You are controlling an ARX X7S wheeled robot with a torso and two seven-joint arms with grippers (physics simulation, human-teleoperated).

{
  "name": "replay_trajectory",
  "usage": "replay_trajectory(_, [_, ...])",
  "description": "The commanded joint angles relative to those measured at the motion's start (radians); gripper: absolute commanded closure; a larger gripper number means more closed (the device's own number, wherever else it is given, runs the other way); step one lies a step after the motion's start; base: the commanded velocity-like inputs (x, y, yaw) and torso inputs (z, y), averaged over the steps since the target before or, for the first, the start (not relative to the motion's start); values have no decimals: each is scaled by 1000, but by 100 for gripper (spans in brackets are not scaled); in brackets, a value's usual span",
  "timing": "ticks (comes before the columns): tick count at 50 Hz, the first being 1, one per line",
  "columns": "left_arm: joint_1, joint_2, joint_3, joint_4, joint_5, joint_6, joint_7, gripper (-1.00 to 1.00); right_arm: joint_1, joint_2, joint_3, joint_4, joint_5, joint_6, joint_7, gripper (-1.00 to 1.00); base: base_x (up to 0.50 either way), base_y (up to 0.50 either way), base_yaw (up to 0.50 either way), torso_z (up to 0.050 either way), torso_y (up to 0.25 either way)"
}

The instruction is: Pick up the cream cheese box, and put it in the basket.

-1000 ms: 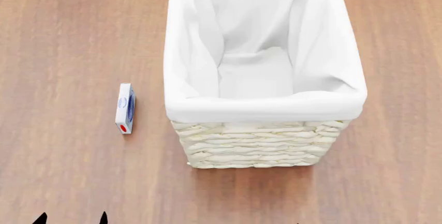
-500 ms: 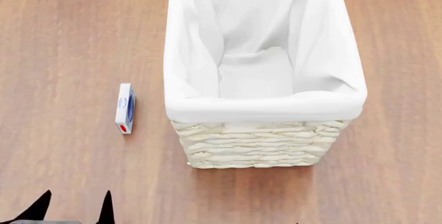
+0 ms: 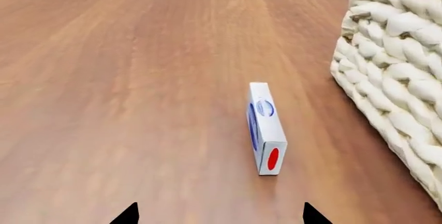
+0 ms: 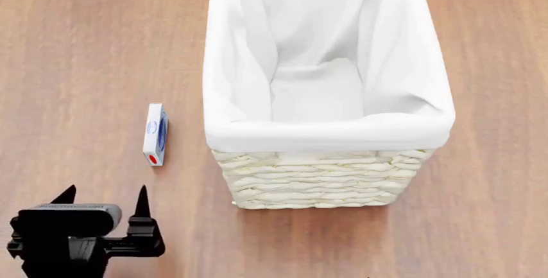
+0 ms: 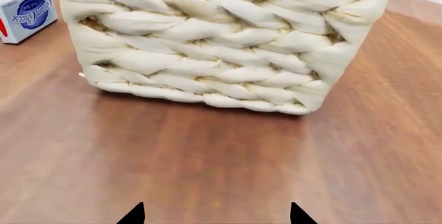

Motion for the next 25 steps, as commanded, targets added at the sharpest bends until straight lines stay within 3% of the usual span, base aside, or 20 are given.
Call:
replay_trajectory(1, [-145, 36, 7, -183, -7, -6, 31, -100, 2, 3, -6, 6, 5, -4, 3, -100, 0, 0, 0, 0, 0])
replay_trajectory(25, [-360, 99, -9, -533, -60, 61, 121, -100, 6, 9, -22, 5, 10, -2, 8, -100, 0, 0, 0, 0, 0])
